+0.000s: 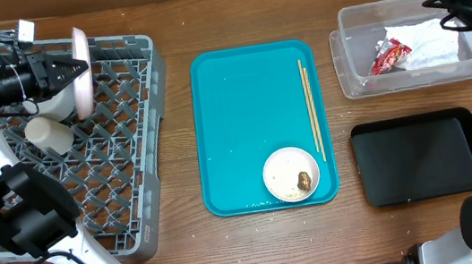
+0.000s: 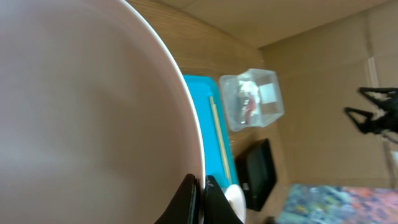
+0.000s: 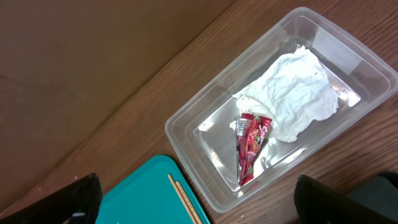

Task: Sort waste into correct bins and load items into the dishwasher
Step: 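Lower the plate on edge into the rack slots and open the left gripper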

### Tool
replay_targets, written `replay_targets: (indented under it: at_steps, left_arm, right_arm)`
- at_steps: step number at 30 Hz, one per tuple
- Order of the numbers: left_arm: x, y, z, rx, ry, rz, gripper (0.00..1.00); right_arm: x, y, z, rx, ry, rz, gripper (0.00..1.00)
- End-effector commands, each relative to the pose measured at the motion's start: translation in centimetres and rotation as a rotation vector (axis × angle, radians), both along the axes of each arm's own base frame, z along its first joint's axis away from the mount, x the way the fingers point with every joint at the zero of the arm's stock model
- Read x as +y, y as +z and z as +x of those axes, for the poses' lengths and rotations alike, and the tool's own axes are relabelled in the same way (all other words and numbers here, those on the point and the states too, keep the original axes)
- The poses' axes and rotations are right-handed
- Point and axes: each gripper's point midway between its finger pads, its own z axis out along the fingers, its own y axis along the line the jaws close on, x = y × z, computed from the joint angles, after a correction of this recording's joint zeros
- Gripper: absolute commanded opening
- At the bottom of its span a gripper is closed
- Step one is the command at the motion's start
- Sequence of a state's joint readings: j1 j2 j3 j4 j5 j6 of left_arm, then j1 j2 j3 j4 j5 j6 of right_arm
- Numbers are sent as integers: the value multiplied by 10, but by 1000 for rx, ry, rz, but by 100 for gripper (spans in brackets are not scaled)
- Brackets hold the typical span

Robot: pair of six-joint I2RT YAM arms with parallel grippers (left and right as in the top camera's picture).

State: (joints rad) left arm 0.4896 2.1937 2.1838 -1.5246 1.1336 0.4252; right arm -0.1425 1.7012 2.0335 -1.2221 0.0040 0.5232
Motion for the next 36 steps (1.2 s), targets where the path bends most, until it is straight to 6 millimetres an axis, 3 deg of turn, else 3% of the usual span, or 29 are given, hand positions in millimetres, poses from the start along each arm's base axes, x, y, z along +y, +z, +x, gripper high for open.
replay_targets:
  at_steps: [1,7,11,16,18,21,23,26,30,34,36]
  left_arm:
    - [-8,18,0,-27,-4,-59,4]
    - [-7,26,0,-18,5,-55,4]
    - [2,7,-3,38,16,56,4]
    - [25,-17,-1,167,110,173,13]
    - [34,-25,-2,201,141,221,24]
    - [48,-35,-3,265,198,285,55]
    - [58,-40,-2,319,265,299,56]
    - [64,-29,2,309,312,284,54]
    - [70,5,-1,255,337,304,59]
    - [66,56,-8,172,370,327,62]
    - [55,78,-16,137,362,336,62]
  right_arm:
    - [0,5,1,-15,-1,-4,100]
    - [0,5,1,-15,-1,-4,100]
    - [0,5,1,-15,-1,-4,100]
    - [0,5,1,-15,-1,-4,100]
    - [0,5,1,-15,-1,-4,100]
    - [0,5,1,-15,-1,-4,100]
    - [0,5,1,-15,-1,-4,100]
    - [0,5,1,-15,-1,-4,100]
    - [0,5,1,-15,-1,-4,100]
    - [0,5,1,-15,-1,-4,100]
    - [0,5,1,-15,-1,-4,100]
